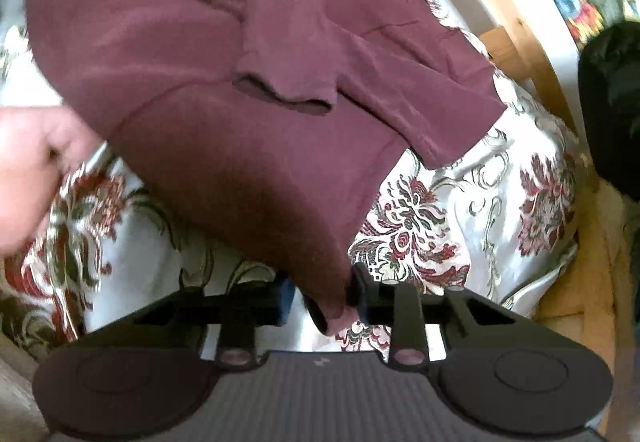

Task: Fold small clothes
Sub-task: 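Grasp the shirt hem with the right tool while the left tool grasps beside it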

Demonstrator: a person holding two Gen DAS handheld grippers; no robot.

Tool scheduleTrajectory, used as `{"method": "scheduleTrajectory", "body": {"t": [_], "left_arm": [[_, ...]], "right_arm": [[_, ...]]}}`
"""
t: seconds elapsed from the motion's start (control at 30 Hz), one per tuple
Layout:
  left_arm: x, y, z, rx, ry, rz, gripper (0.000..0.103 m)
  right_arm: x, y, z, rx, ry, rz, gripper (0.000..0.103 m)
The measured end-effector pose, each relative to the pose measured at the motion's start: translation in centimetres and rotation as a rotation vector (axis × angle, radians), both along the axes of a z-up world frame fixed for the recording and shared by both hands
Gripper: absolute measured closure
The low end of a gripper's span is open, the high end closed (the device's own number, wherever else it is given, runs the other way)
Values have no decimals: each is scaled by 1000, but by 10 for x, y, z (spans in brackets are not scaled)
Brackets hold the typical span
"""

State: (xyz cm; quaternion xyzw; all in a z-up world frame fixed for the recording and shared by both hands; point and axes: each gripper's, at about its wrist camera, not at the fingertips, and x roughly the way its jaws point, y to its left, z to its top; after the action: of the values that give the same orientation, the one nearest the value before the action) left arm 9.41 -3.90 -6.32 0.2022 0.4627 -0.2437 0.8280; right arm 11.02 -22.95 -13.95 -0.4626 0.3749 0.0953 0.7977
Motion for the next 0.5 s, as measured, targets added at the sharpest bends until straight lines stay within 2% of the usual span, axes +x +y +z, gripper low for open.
{"method": "scheduleTrajectory", "body": {"t": [0.07,0.23,0.37,0.5], "left_arm": [[8,4,-5,13,31,49,1],[8,4,-6,18,35,54,2],[12,6,-6,-1,41,65,11],[14,12,-3,-47,47,88,34]], "right_arm": [[5,-8,9,71,5,-31,82],[15,-34,36,300,28,-115,87],[24,-48,42,394,81,-166,87],[28,-51,40,404,110,-186,86]]}}
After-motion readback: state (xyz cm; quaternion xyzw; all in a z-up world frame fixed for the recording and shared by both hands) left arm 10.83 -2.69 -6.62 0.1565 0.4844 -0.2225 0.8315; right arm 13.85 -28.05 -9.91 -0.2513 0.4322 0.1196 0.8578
